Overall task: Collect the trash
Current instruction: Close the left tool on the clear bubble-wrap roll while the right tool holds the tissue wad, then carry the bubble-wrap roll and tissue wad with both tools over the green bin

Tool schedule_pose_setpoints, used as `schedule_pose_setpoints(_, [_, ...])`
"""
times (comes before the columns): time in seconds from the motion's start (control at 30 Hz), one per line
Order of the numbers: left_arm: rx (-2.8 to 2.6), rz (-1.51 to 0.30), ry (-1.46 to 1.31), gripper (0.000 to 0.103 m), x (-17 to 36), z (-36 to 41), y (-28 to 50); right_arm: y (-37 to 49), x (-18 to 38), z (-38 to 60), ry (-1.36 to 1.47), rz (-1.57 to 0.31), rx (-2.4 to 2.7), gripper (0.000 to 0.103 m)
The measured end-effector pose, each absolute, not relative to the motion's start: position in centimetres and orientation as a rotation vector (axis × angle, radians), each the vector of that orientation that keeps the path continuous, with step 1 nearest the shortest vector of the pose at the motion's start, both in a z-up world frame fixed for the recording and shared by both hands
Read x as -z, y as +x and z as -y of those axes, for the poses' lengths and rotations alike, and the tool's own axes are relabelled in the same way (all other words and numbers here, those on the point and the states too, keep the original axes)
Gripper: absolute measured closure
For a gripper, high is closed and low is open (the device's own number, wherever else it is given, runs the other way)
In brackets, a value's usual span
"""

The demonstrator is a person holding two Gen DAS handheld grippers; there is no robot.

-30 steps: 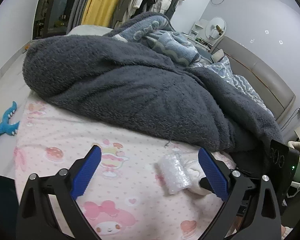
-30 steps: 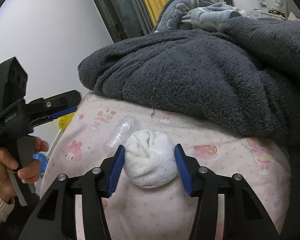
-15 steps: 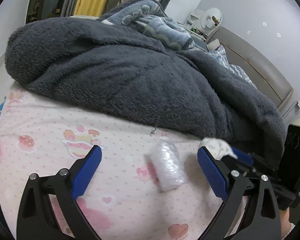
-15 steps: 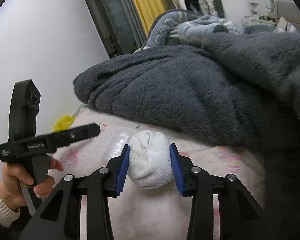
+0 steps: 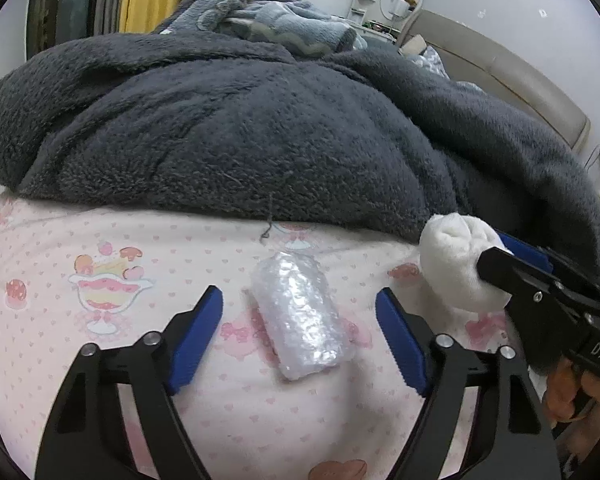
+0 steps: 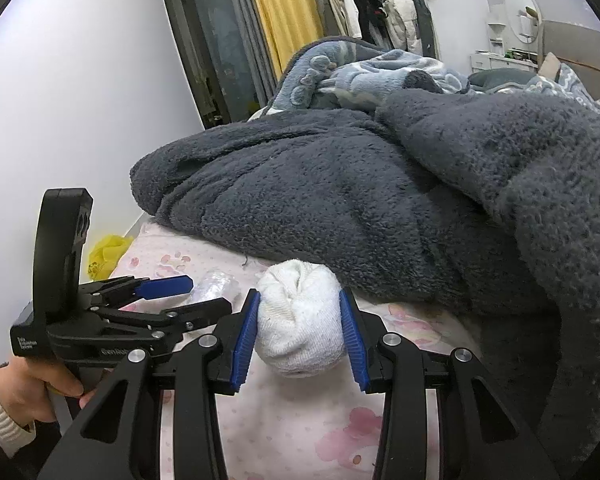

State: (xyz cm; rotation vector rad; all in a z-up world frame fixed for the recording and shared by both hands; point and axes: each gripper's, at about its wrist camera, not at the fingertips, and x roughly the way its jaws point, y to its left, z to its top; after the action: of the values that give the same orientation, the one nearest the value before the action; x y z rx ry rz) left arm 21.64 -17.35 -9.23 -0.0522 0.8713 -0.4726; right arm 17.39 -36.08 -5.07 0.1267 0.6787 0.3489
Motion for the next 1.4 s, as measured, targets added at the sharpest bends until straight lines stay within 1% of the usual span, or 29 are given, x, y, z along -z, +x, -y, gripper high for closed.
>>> schedule_pose_setpoints(0.13, [0.475,-0.88,-0.029,0.036,9.6,18.1,21.6,17.3,5.0,36.0,0.124,-0.678,-0.355,0.062])
schedule_pose_setpoints(0.2, [0.466,-0.886,-0.013,0.046,9.8,18.4,21.6,17.3,4.9,36.1,0.126,-0.678,-0.356,0.062])
schedule_pose_setpoints(0.23, [0.461,-0.886,-0.008,0.049,9.8,18.5,21.8,17.3,4.8,36.0,0.125,-0.678,-0.356,0.062])
schedule_pose_setpoints(0.27, [0.455,-0.887,-0.002,0.057,9.9,18.5,21.8,17.3,4.8,36.0,0.123,-0.678,-0.356,0.062])
schedule_pose_setpoints(0.3, [0.451,-0.888,0.007,0.061,9.9,18.5,21.8,17.3,4.8,36.0,0.121,-0.678,-0.356,0.062])
schedule_pose_setpoints(0.4, [0.452,-0.876,0.029,0.062,9.6,18.4,21.6,17.4,4.7,35.9,0.113,-0.682,-0.353,0.062])
schedule_pose_setpoints(0.77, [0.473,-0.848,0.072,0.062,8.2,17.1,20.0,18.1,3.7,34.1,0.109,-0.692,-0.367,0.062])
schedule_pose_setpoints(1.4, [0.473,-0.833,0.095,0.062,6.4,11.7,18.4,20.1,2.5,27.6,0.098,-0.698,-0.438,0.062])
